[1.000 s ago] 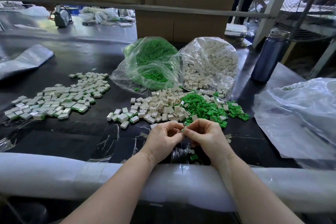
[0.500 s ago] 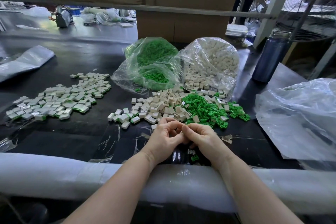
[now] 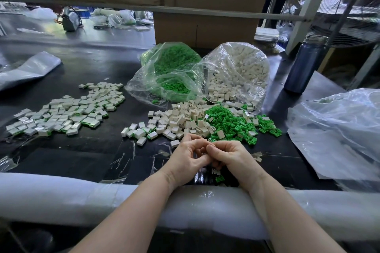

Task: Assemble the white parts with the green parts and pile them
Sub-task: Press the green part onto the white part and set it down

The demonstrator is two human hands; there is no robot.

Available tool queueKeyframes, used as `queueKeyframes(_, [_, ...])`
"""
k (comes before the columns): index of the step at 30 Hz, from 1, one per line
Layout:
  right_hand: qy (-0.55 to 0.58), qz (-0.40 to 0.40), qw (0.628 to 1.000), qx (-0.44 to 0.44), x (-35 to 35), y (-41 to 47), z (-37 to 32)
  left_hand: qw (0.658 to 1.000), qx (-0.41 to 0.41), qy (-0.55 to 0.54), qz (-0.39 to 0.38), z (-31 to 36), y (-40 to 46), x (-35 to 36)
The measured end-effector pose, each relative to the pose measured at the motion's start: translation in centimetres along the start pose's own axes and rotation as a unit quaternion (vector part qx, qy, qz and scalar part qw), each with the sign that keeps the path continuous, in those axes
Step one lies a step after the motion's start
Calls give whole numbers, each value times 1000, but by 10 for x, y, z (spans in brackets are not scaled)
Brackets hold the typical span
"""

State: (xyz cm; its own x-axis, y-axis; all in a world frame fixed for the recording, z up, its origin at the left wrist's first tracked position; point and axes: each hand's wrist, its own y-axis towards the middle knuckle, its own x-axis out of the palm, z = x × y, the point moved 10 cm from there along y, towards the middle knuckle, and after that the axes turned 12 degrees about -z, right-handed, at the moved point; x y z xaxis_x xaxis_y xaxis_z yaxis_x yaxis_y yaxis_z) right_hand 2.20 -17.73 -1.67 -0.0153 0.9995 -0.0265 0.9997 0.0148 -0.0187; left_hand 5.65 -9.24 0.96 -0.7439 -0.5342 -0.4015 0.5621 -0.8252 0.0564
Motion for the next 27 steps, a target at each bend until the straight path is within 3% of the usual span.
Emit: queueKeyframes(27, [55,0,998,0,0,-1,2,998,15,38,-36,-3,6,10])
